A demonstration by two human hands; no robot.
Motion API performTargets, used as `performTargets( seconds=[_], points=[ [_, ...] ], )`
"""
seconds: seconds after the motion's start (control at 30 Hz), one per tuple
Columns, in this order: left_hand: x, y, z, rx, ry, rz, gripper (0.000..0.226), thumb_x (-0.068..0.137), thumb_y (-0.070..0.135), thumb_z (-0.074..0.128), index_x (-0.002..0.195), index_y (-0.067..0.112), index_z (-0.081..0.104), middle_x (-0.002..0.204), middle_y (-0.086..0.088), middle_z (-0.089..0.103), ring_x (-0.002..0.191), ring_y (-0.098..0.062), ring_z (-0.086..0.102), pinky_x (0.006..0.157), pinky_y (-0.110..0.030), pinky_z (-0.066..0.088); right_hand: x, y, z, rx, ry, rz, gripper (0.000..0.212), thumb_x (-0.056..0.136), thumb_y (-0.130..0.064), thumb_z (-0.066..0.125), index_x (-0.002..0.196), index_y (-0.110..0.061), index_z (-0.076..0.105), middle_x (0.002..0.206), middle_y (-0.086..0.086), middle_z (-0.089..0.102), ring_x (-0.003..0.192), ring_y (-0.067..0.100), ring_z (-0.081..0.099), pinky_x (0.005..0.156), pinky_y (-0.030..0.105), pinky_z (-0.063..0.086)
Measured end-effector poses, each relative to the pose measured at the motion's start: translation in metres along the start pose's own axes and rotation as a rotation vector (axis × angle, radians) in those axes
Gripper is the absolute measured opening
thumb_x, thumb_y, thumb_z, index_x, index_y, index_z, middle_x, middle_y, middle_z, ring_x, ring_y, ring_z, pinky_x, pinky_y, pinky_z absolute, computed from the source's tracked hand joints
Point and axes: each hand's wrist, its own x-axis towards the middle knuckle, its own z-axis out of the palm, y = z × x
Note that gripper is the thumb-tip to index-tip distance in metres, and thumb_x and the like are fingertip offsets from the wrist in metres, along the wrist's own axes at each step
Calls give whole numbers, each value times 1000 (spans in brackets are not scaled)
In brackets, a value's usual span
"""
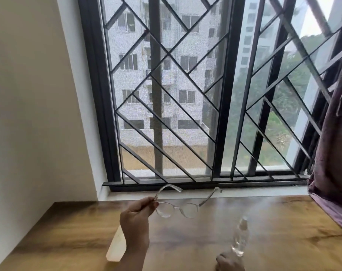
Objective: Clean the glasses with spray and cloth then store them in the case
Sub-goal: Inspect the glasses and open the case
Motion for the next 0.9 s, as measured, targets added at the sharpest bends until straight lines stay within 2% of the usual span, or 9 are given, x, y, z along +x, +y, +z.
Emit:
performTargets(
  seconds=[0.07, 0.17, 0.2, 0.27, 0.33, 0.4, 0.47, 0.7, 0.9],
  points=[
    [-1, 2, -1, -91, -18, -40, 31, 62, -22, 66, 65, 8, 75, 60, -6, 72, 57, -11, 66, 58, -16, 55, -4, 8, -4, -60, 78, -75, 30, 74, -21, 69, 45, -12, 69, 46, 0, 64, 49, 20, 63, 105, 18, 29],
    [1, 2, 2, -189, -10, -61, 37, 63, -22, 61, 62, 12, 75, 57, -7, 71, 56, -14, 67, 60, -20, 57, 58, 28, -96, 77, -91, -11, 38, 78, -38, 66, 50, -13, 73, 50, -1, 68, 55, 21, 66, 104, 9, 24],
    [1, 4, 3, -199, -11, -64, 37, 63, -21, 61, 62, 13, 75, 57, -6, 71, 56, -14, 67, 61, -21, 58, 76, 37, -121, -23, -12, 23, 53, 63, -68, 65, 40, -21, 68, 43, -9, 63, 63, 22, 67, 110, 7, 3],
    [-1, 11, 4, -211, -30, -54, 30, 56, -15, 65, 61, 13, 75, 57, -6, 71, 57, -15, 68, 62, -22, 58, 109, 55, -153, 81, 250, 68, 51, 80, -55, 58, 56, -14, 76, 55, -2, 71, 62, 21, 69, 101, 1, 19],
    [0, 12, 5, -225, -39, -54, 22, 48, -4, 68, 62, 12, 75, 58, -6, 71, 58, -17, 68, 62, -22, 58, 129, 41, -175, 209, 381, 134, 19, 70, -26, 78, 78, -9, 78, 70, 1, 74, 66, 19, 68, 88, 8, 37],
    [1, 13, 5, -234, -53, -51, 20, 46, 2, 70, 62, 11, 75, 58, -6, 71, 59, -17, 68, 65, -23, 58, 149, 23, -197, 377, 518, 166, 34, 64, -13, 80, 97, -11, 73, 85, -9, 72, 80, 5, 60, 80, 12, 44],
    [1, 14, 6, -242, -63, -51, 18, 48, 1, 70, 62, 10, 75, 57, -6, 71, 58, -17, 68, 65, -23, 58, 166, 11, -216, 531, 580, 164, 39, 65, -15, 73, 104, -13, 69, 94, -21, 68, 90, -3, 56, 81, 6, 44],
    [-1, 21, 13, -283, -97, -54, 17, 51, -4, 64, 59, 8, 73, 56, -7, 70, 54, -16, 67, 62, -24, 58, 182, -4, -230, 785, 549, 172, 31, 68, -1, 75, 89, -24, 75, 92, -12, 73, 92, 6, 57, 79, 11, 47],
    [4, 22, 14, -287, -115, -34, 17, 51, -2, 66, 60, 11, 74, 57, -7, 70, 55, -15, 67, 68, -29, 59, 191, -6, -229, 874, 558, 177, 25, 65, 1, 74, 79, -20, 76, 83, -4, 75, 85, 17, 58, 79, 37, 51]
  ],
)
